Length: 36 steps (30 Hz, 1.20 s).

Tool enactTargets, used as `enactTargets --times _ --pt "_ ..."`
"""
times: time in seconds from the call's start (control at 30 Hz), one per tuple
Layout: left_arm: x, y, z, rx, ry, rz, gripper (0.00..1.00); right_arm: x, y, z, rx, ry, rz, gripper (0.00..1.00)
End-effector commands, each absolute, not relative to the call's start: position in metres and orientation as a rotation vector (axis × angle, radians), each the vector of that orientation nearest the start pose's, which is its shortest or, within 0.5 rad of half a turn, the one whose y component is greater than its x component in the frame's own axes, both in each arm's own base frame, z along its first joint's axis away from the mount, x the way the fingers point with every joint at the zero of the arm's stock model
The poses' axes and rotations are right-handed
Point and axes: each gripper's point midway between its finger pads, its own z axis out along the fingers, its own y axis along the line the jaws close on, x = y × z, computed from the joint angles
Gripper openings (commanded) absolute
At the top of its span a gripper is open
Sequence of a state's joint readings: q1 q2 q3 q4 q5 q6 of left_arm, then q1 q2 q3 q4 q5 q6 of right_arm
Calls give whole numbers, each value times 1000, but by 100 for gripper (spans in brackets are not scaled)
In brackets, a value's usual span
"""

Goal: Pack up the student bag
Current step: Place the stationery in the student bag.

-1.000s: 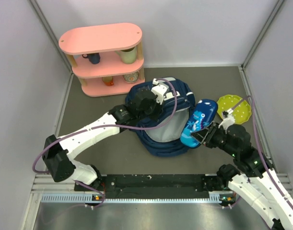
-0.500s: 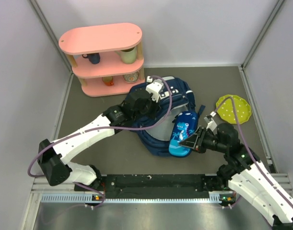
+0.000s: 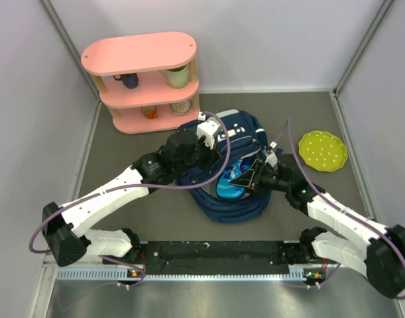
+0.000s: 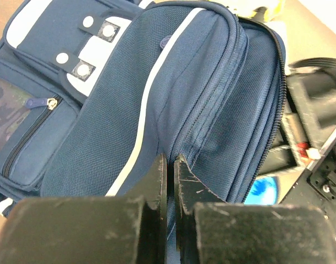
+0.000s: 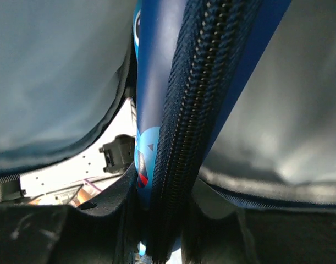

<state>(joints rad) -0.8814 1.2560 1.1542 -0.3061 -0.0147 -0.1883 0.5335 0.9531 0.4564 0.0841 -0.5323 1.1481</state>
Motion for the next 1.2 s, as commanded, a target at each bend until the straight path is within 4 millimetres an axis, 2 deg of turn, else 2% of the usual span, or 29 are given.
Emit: enactTargets --times 0.0,0.03,0.1,0.2,0.23,0.3,0.33,0.43,0.53,0.57,0.67,0.7,0.77,0.8,0.9,1.03,1.07,1.1,1.17 --pt "239 -323 361 603 1593 -867 0 231 272 213 223 2047 1605 4" --pt "240 -322 359 596 1601 -867 0 239 278 200 245 2080 1605 6" --pt "241 -322 354 583 1609 -861 0 250 285 202 258 2036 1640 8" --pt "243 -322 351 567 1624 -859 0 262 285 170 282 2102 1515 20" --pt "244 -322 349 564 1630 -859 0 264 280 154 323 2163 1452 28" --pt "248 -318 347 541 1643 -826 0 262 274 139 300 2221 1394 35" --pt "250 -317 345 538 1650 -816 0 257 267 123 327 2292 1330 44" --pt "250 -316 342 536 1657 -806 0 247 251 104 335 2338 1218 63" --pt "250 -317 338 539 1664 -807 0 236 240 99 345 2335 1183 69" --pt "251 -317 336 539 1669 -803 0 233 236 103 349 2321 1181 70" --pt "252 -318 335 541 1672 -805 0 227 225 98 387 2335 1127 71" --pt "253 -318 333 541 1677 -802 0 230 222 107 397 2289 1124 72" --pt "252 -319 332 544 1681 -804 0 228 218 107 421 2264 1124 72" --pt "252 -319 332 540 1679 -805 0 231 216 115 429 2219 1131 71" --pt "251 -319 329 541 1686 -809 0 238 216 121 431 2177 1132 65" --pt "250 -320 325 549 1696 -817 0 256 224 130 425 2125 1143 56" --pt "249 -321 323 555 1699 -818 0 258 226 131 422 2121 1152 51" --pt "250 -321 322 550 1702 -816 0 263 231 138 405 2105 1173 41" --pt "250 -320 320 548 1709 -812 0 270 238 143 382 2081 1201 32"
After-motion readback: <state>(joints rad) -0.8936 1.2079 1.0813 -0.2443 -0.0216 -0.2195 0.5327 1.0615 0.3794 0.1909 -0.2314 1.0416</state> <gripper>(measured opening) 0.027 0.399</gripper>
